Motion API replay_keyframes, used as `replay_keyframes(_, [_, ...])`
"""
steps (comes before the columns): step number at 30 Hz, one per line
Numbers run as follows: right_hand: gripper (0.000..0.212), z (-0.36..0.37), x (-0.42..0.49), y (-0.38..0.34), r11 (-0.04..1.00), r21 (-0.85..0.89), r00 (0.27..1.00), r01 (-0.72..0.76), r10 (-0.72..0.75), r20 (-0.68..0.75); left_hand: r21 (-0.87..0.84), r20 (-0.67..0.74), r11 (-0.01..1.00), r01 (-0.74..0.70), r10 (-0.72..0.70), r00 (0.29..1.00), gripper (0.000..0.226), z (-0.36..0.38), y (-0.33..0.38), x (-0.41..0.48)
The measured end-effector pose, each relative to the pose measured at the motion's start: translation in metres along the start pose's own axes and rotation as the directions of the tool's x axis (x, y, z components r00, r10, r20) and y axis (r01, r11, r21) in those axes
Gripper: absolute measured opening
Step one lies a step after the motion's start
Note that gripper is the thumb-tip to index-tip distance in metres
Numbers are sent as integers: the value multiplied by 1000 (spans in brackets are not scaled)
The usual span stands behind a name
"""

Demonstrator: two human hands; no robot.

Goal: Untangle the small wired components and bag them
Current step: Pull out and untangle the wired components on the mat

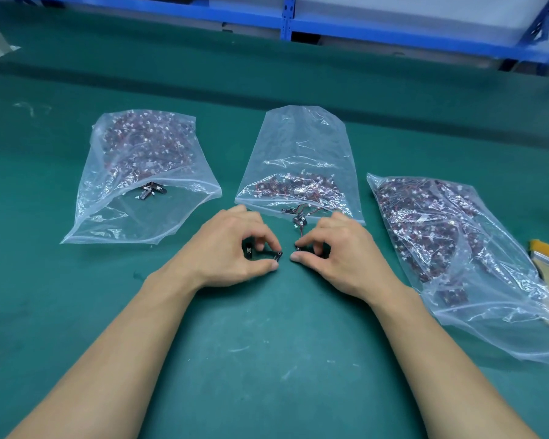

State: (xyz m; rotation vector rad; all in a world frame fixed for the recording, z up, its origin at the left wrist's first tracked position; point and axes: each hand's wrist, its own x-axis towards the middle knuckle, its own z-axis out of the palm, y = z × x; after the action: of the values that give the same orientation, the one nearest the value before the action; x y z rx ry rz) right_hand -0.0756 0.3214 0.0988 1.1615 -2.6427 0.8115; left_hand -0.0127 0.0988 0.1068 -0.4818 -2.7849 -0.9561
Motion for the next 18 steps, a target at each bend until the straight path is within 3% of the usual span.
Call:
replay_keyframes(9, [25, -3, -3, -3, 995, 97, 999, -9, 4, 49, 44, -57, 998, 49, -47, 997, 12, 10, -1, 6])
replay_keyframes(15, [21, -9, -3, -7, 985, 129, 966, -117, 143, -216, 58, -152, 998, 31, -22, 988, 11, 12, -2, 8])
replay_keyframes(18, [14, -11, -2, -4, 979, 131, 942, -156, 187, -279, 133, -202, 991, 32, -5, 979, 16, 17, 3, 11])
